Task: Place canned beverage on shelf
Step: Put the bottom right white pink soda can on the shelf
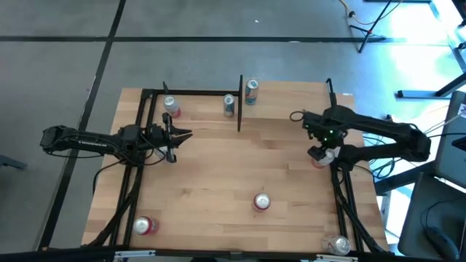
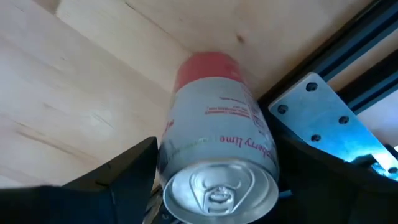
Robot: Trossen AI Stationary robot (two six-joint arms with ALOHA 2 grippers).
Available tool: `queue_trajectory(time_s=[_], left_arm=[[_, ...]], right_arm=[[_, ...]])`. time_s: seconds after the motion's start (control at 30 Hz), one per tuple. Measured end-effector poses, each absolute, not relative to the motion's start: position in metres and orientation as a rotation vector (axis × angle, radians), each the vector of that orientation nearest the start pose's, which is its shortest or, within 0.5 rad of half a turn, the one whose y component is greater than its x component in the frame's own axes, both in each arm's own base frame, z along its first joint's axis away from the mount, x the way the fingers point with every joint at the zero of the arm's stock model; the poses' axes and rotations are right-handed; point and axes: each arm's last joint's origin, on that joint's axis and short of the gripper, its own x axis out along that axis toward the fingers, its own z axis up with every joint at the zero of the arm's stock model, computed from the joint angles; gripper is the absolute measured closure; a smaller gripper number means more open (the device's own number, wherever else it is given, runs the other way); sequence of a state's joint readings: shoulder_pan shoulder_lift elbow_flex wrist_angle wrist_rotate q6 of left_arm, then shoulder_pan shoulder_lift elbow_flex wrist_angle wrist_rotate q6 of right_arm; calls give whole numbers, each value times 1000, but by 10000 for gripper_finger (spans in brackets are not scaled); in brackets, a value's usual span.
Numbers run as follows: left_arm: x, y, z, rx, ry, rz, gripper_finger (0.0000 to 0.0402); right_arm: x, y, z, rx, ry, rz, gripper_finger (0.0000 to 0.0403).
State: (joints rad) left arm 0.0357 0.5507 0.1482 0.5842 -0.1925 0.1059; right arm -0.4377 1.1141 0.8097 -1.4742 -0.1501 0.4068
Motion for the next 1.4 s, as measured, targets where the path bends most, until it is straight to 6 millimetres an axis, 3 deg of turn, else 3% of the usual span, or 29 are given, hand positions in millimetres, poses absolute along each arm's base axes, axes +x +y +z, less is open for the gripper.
queue_trajectory(time_s=[0.47, 0.73, 0.97, 1.17, 1.4], left_arm=[[138, 11, 218, 90, -169, 237, 353], [138, 11, 218, 91, -169, 237, 353], [138, 11, 218, 91, -169, 237, 353], [138, 11, 218, 92, -169, 238, 353], [138, 11, 218, 99, -168, 239, 353]], right_arm=[[141, -60, 213, 866, 1870, -537, 93], [141, -60, 213, 860, 1903, -534, 174], [141, -60, 213, 849, 1905, -508, 176], [152, -59, 228, 779, 1860, -461, 176], [178, -42, 248, 635, 1745, -356, 176]])
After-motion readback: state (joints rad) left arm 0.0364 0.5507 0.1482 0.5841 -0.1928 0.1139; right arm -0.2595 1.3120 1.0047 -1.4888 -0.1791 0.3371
